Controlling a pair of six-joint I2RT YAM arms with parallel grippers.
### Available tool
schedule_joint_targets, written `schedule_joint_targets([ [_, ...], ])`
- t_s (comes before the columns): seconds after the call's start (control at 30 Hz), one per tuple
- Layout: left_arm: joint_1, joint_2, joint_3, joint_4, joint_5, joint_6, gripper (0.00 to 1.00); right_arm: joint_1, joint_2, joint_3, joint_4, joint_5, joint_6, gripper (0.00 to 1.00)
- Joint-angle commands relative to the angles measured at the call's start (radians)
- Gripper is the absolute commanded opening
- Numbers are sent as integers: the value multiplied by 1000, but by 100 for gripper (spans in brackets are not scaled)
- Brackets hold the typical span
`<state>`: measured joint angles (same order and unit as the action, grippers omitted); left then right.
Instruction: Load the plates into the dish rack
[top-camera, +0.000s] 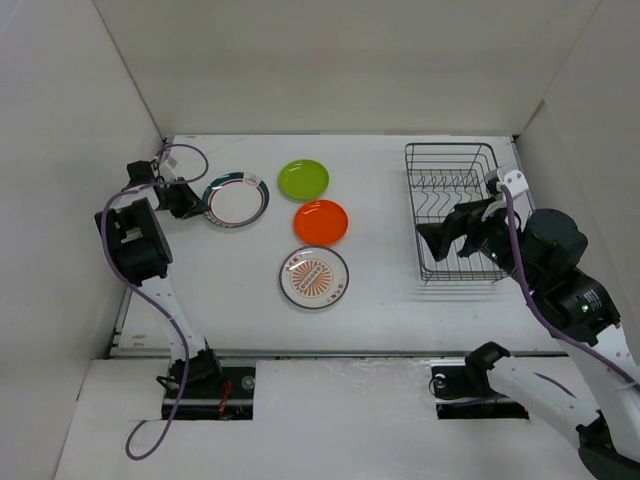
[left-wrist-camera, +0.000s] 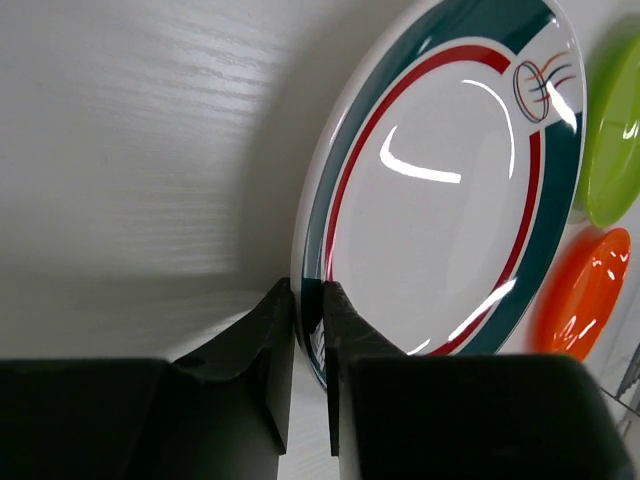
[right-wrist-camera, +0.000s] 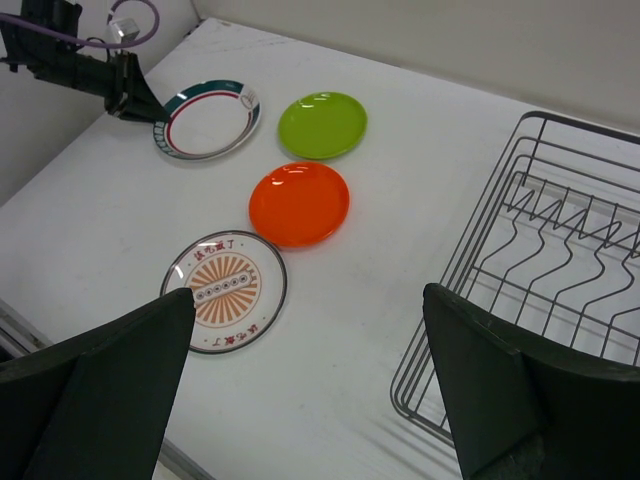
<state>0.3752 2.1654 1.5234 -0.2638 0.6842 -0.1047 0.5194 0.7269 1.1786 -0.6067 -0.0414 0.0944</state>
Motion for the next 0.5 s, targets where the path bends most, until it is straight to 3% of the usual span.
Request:
schedule_joint_targets([
  [0.0, -5, 24, 11, -69, -25, 16, 7, 11, -6, 1, 78, 0, 8, 100],
  [0.03, -5, 24, 21, -69, -25, 16, 0, 11, -6, 1, 78, 0, 8, 100],
  [0.2, -5, 22, 30, -69, 8, 36, 0, 11, 18, -17, 87, 0, 8, 100],
  [0.47, 4, -133, 60, -82, 230, 108, 0, 43, 123, -76, 168, -40, 50, 100],
])
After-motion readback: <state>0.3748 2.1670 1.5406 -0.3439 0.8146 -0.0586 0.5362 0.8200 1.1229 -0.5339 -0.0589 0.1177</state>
